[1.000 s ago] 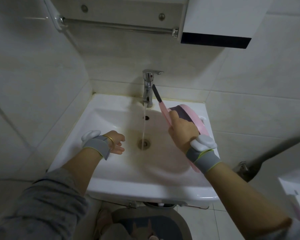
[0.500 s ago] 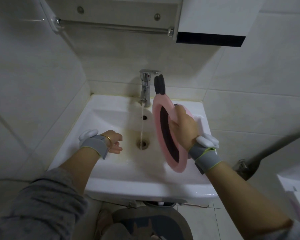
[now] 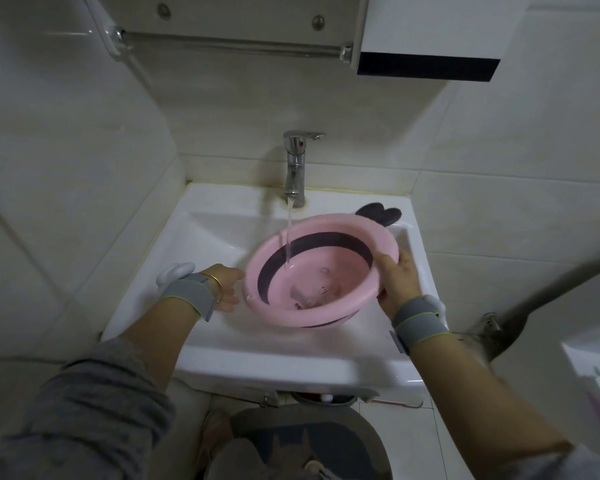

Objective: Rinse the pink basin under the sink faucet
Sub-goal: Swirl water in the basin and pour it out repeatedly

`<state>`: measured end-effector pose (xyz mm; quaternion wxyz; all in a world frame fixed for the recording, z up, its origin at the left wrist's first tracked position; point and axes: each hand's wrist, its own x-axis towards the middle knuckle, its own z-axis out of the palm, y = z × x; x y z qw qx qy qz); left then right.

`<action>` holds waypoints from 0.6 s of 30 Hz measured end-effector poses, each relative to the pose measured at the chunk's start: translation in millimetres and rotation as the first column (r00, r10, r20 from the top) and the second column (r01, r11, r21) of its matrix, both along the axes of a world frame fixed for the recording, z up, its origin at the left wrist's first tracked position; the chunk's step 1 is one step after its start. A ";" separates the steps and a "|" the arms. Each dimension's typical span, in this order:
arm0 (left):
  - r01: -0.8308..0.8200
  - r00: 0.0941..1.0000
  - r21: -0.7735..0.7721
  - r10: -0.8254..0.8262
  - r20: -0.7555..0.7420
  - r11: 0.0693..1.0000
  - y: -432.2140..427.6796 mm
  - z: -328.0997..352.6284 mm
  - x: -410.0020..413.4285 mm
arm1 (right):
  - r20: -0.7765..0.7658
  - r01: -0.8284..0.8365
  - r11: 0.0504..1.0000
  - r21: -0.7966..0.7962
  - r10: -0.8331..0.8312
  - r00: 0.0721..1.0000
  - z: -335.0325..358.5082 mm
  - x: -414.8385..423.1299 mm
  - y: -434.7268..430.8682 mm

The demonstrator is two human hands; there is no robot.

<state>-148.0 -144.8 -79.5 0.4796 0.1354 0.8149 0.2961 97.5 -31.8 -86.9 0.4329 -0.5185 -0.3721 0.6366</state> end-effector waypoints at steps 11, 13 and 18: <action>-0.132 0.991 0.208 0.134 0.006 0.969 6.3 18.3 0.4 | -0.172 0.025 0.948 -0.318 -0.083 0.981 -12.6 4.7 -0.1; -0.167 0.984 0.238 0.175 -0.017 0.957 9.2 26.0 -0.6 | -0.165 -0.008 0.919 -0.395 -0.063 0.984 -12.3 3.7 -1.6; -0.220 0.967 0.287 0.248 -0.063 0.932 11.1 41.6 -6.8 | -0.110 -0.115 0.846 -0.520 0.068 0.992 -16.1 0.6 -8.5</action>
